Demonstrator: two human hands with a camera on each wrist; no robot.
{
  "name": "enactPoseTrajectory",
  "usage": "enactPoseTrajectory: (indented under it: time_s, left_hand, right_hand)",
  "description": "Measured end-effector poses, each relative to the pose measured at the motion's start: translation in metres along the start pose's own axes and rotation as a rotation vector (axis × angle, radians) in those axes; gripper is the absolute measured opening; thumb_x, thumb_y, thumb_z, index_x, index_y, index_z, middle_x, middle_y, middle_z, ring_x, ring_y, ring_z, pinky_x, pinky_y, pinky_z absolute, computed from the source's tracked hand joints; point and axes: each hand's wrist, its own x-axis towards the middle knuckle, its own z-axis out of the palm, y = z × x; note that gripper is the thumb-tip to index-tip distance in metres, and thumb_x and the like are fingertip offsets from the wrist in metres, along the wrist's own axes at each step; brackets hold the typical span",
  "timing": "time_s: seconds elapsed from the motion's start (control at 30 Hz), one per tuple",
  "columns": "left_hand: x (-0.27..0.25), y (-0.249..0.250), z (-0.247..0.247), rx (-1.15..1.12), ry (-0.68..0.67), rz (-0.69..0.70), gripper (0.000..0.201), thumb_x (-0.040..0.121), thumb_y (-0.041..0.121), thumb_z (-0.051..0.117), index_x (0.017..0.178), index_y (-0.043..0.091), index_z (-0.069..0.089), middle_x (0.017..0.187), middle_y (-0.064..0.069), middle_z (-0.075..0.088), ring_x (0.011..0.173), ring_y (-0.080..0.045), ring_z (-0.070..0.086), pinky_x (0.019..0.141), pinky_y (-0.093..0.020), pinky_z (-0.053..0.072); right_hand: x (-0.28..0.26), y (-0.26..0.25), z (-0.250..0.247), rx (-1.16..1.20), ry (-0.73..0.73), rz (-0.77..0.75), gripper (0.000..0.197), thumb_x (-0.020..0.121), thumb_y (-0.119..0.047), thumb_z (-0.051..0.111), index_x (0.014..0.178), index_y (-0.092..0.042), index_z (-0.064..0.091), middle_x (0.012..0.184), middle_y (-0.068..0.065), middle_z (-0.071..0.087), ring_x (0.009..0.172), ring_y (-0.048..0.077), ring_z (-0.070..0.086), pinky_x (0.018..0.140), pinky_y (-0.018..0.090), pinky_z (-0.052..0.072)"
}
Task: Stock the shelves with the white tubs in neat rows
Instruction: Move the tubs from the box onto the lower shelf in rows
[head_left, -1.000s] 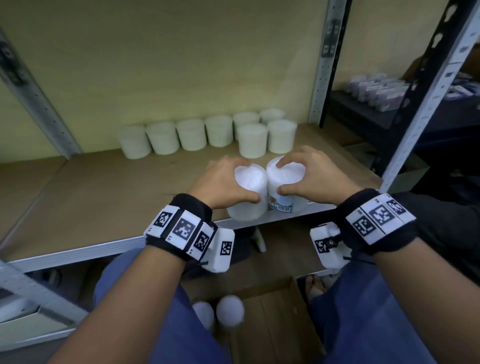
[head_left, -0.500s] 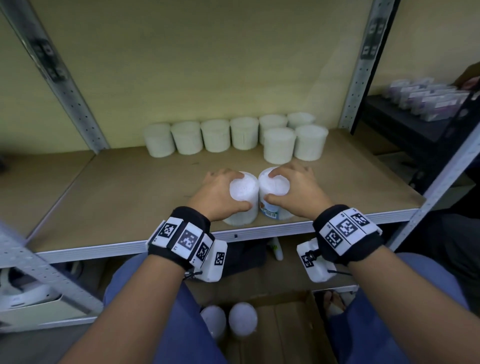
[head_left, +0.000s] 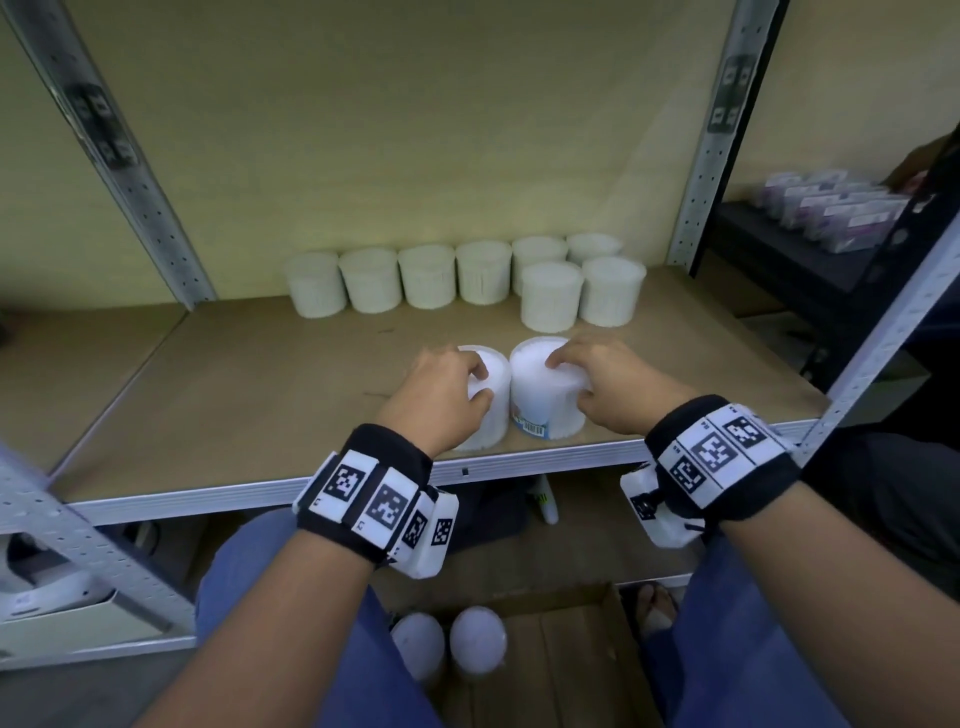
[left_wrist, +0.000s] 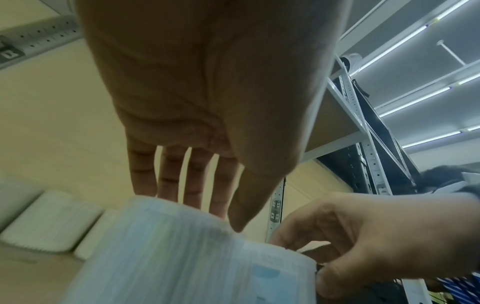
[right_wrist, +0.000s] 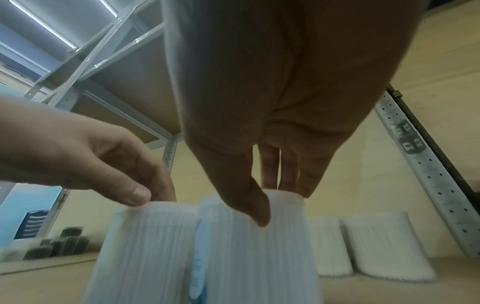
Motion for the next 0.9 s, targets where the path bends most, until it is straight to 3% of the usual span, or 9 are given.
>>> enactPoseTrajectory:
  time_s: [0.33,0.7,0.9]
  left_hand:
    - [0.014,-0.017,-0.001,-0.013,0.023,-0.010,0.030,0.095,0.023,0.054,0.123,0.015,0.060,0.133,-0.004,0.055,0.126,-0.021,0.045,0.101,-0.030,0.037]
    - [0.069,-0.053,-0.009,-0.067,0.027,-0.100,0.028,0.094,0.016,0.056,0.121,0.014,0.061,0.129,-0.010,0.057,0.114,-0.025,0.057,0.087,-0.027,0.043]
    - [0.107,-0.068,-0.008,-0.066,0.057,-0.081,0.027,0.093,0.011,0.057,0.120,0.011,0.062,0.129,-0.009,0.057,0.117,-0.023,0.055,0.090,-0.024,0.041]
  right_hand:
    - [0.021,0.006,0.017,0.016,0.109,-0.107,0.048,0.081,-0.014,0.065,0.129,-0.019,0.060,0.132,0.002,0.055,0.127,0.020,0.044,0.106,0.025,0.033]
    - [0.088,-0.019,0.028,-0.048,0.184,-0.051,0.046,0.087,-0.024,0.064,0.131,-0.014,0.058,0.132,0.007,0.056,0.120,0.026,0.044,0.099,0.028,0.036]
    - [0.132,-0.025,0.030,-0.054,0.213,0.001,0.045,0.088,-0.025,0.064,0.130,-0.011,0.059,0.128,0.010,0.059,0.120,0.028,0.046,0.099,0.032,0.040]
